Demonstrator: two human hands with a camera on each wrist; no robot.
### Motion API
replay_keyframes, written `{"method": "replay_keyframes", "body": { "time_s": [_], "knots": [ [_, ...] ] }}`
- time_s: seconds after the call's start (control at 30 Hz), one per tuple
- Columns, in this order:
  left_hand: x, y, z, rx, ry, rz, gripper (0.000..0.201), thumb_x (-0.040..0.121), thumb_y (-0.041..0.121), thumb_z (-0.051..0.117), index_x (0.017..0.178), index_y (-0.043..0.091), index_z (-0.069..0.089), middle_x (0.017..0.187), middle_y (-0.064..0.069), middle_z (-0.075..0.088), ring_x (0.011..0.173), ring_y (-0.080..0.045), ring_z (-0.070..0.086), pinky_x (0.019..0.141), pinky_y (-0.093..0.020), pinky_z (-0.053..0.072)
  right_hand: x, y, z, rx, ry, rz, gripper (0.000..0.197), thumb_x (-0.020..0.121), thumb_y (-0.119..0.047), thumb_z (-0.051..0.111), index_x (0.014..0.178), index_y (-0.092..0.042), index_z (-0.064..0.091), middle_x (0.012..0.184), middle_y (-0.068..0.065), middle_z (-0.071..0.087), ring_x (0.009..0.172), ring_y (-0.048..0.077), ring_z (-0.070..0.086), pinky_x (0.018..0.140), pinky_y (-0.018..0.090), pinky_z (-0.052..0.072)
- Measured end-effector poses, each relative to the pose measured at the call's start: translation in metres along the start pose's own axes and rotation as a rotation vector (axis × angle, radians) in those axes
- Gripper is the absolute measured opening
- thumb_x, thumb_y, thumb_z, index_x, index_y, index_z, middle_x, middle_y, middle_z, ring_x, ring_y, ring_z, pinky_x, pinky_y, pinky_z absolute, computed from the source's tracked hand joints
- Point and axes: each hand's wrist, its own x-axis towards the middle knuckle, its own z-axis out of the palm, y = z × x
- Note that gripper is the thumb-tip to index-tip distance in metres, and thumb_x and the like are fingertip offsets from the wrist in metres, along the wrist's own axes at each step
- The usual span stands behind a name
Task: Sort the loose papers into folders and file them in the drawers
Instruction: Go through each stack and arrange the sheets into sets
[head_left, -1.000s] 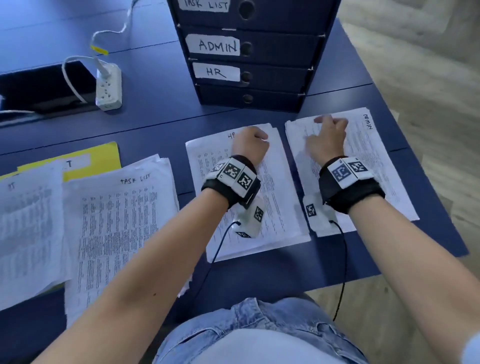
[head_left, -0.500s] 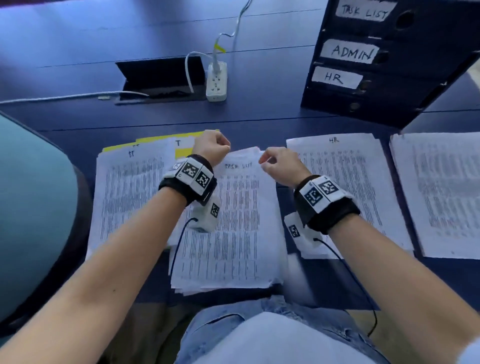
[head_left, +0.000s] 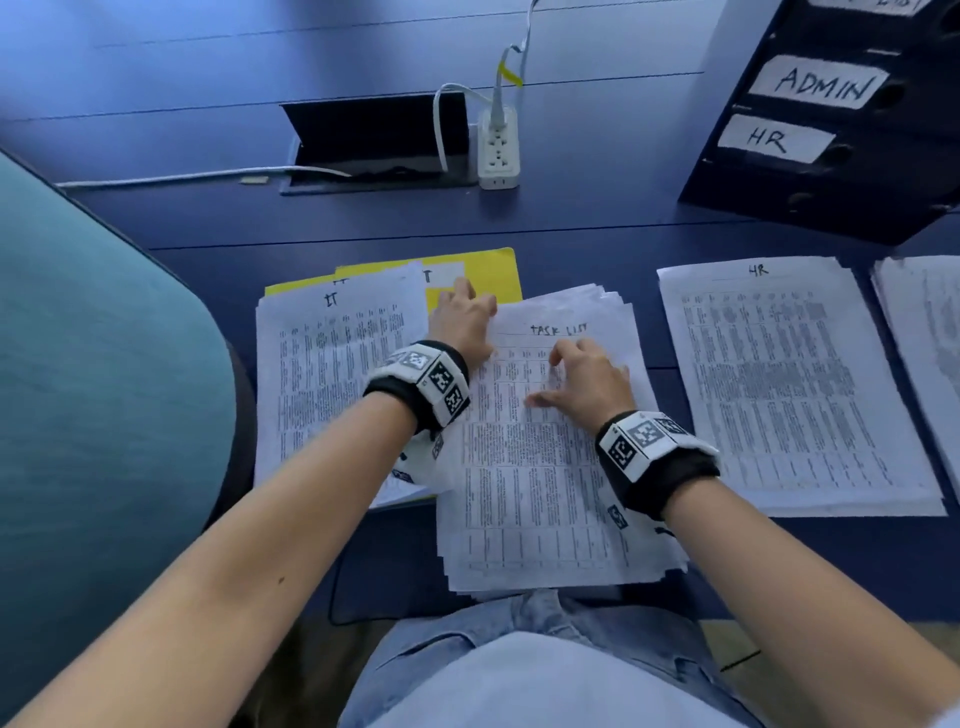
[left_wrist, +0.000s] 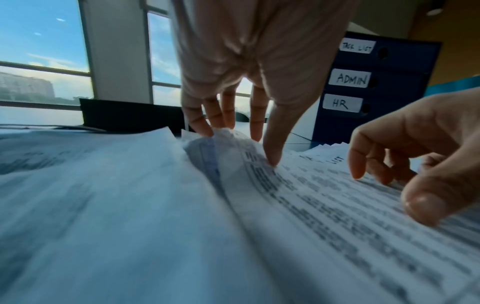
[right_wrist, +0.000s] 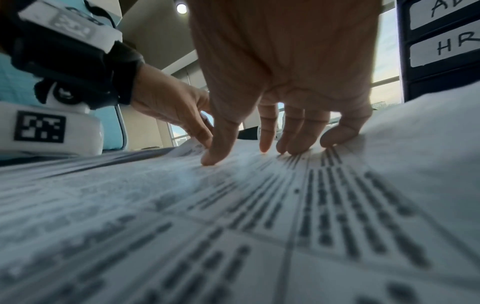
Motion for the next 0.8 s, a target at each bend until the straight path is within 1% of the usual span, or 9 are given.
{"method": "replay_keyframes", "body": {
  "time_s": [0.2, 0.33, 0.43, 0.5, 0.57, 0.63, 0.7, 0.77, 0.8],
  "knots": [
    [-0.009, -0.02, 0.001, -0.065, 0.07, 0.124, 0.024, 0.085, 0.0, 0.058, 0.108, -0.001, 0.053, 0.112, -0.018, 0.046, 0.103, -0.032, 0.049, 0.089, -0.042, 0.046, -0.002, -0.004, 0.008, -0.06, 0.037, 0.002, 0.058, 0.069, -0.052, 0.072, 0.111, -0.019, 0.05, 0.12, 0.002, 0.049, 0.112, 0.023, 0.048, 0.096, 0.043, 0.034],
    [-0.011, -0.024, -0.005, -0.265, 0.046, 0.102, 0.04, 0.085, 0.007, 0.063, 0.121, 0.003, 0.047, 0.117, -0.02, 0.055, 0.108, -0.031, 0.051, 0.09, -0.033, 0.039, -0.003, -0.007, 0.011, -0.111, 0.048, 0.01, 0.065, 0.07, -0.051, 0.072, 0.121, -0.02, 0.046, 0.126, 0.003, 0.047, 0.117, 0.024, 0.045, 0.097, 0.043, 0.034],
    [-0.015, -0.022, -0.007, -0.4, -0.013, 0.106, 0.037, 0.086, 0.007, 0.059, 0.123, 0.004, 0.053, 0.114, -0.024, 0.059, 0.108, -0.031, 0.054, 0.089, -0.032, 0.041, -0.006, -0.011, 0.011, -0.074, 0.087, 0.001, 0.087, 0.067, -0.046, 0.076, 0.138, -0.022, 0.031, 0.136, 0.005, 0.037, 0.124, 0.026, 0.037, 0.099, 0.046, 0.034],
    [-0.016, -0.023, -0.005, -0.459, -0.047, 0.179, 0.012, 0.085, 0.011, 0.056, 0.088, 0.003, 0.065, 0.094, -0.024, 0.062, 0.092, -0.028, 0.057, 0.079, -0.031, 0.041, -0.008, -0.014, 0.008, -0.094, 0.146, -0.025, 0.103, 0.063, -0.044, 0.08, 0.144, -0.024, 0.02, 0.144, 0.002, 0.025, 0.129, 0.026, 0.029, 0.098, 0.046, 0.033],
    [-0.016, -0.026, -0.002, -0.51, -0.061, 0.234, 0.03, 0.083, 0.007, 0.058, 0.055, 0.007, 0.049, 0.063, -0.019, 0.045, 0.065, -0.02, 0.047, 0.066, -0.024, 0.03, -0.01, -0.016, 0.004, -0.168, 0.167, -0.047, 0.104, 0.064, -0.044, 0.079, 0.146, -0.027, 0.018, 0.15, -0.001, 0.018, 0.133, 0.024, 0.021, 0.102, 0.045, 0.026],
    [-0.017, -0.028, -0.002, -0.557, -0.113, 0.299, 0.048, 0.082, 0.003, 0.065, 0.045, 0.011, 0.036, 0.049, -0.006, 0.031, 0.047, -0.008, 0.036, 0.058, -0.023, 0.024, -0.011, -0.016, 0.005, -0.229, 0.235, -0.121, 0.081, 0.068, -0.042, 0.077, 0.137, -0.025, 0.039, 0.146, 0.0, 0.03, 0.132, 0.022, 0.021, 0.103, 0.046, 0.02],
    [-0.017, -0.031, -0.006, -0.61, -0.175, 0.303, 0.053, 0.084, 0.016, 0.067, 0.045, 0.019, 0.031, 0.044, 0.01, 0.025, 0.039, -0.003, 0.029, 0.048, -0.02, 0.02, -0.011, -0.014, 0.009, -0.281, 0.474, -0.251, 0.043, 0.064, -0.03, 0.082, 0.101, -0.018, 0.065, 0.122, 0.005, 0.057, 0.116, 0.022, 0.032, 0.098, 0.049, 0.021],
    [-0.017, -0.034, -0.012, -0.726, -0.18, 0.198, 0.043, 0.083, 0.044, 0.062, 0.052, 0.019, 0.049, 0.045, 0.013, 0.042, 0.04, 0.001, 0.038, 0.05, -0.017, 0.03, -0.016, -0.014, 0.011, -0.312, 0.681, -0.332, 0.023, 0.055, -0.013, 0.08, 0.072, -0.017, 0.065, 0.096, 0.002, 0.065, 0.103, 0.022, 0.036, 0.095, 0.045, 0.019],
    [-0.016, -0.036, -0.014, -0.772, -0.153, 0.157, 0.044, 0.082, 0.054, 0.055, 0.06, 0.016, 0.06, 0.057, 0.008, 0.057, 0.048, 0.003, 0.048, 0.057, -0.017, 0.039, -0.019, -0.015, 0.011, -0.342, 0.709, -0.378, 0.022, 0.05, -0.009, 0.076, 0.067, -0.017, 0.064, 0.092, -0.001, 0.066, 0.102, 0.022, 0.037, 0.094, 0.043, 0.018]
  ]
}}
